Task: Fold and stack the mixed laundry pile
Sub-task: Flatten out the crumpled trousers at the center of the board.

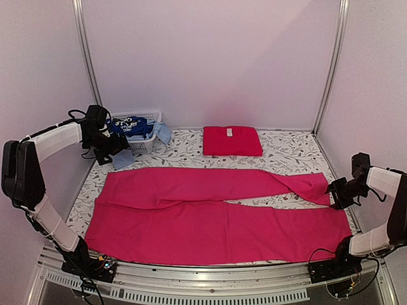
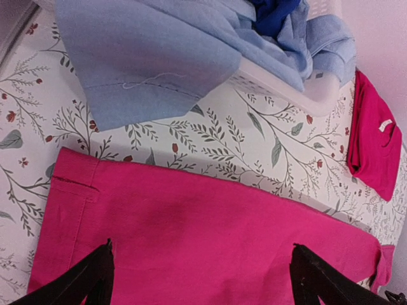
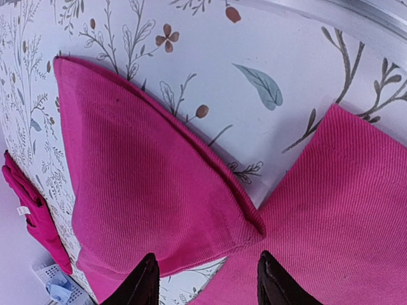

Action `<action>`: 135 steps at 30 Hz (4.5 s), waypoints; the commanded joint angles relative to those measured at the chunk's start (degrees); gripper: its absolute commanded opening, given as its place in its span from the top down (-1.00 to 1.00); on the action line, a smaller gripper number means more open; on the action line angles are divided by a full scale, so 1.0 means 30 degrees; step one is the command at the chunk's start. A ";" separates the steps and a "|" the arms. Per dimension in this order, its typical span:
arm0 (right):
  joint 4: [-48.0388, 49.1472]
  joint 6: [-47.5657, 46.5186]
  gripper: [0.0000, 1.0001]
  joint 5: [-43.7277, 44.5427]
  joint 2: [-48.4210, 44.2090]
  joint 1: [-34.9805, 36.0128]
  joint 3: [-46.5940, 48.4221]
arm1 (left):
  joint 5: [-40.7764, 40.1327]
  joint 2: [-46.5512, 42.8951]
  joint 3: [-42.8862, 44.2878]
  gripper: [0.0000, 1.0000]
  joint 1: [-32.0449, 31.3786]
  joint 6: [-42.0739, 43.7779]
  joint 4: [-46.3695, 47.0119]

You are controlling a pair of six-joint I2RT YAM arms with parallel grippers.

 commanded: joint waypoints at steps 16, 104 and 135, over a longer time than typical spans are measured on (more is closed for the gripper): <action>0.1816 -0.0159 0.42 0.1054 0.2423 -0.0079 0.0211 | -0.0143 -0.0105 0.0816 -0.92 0.0178 0.0329 -0.0009; 0.1569 -0.5396 -0.05 0.0070 0.8240 0.1583 0.2651 | -0.2951 0.9577 0.3431 -0.34 -0.5915 0.3958 0.0028; 0.2156 -1.0829 0.03 -0.5388 0.7044 0.4260 0.7605 | -0.0040 0.4812 0.1996 -0.63 -0.5653 0.6898 0.1169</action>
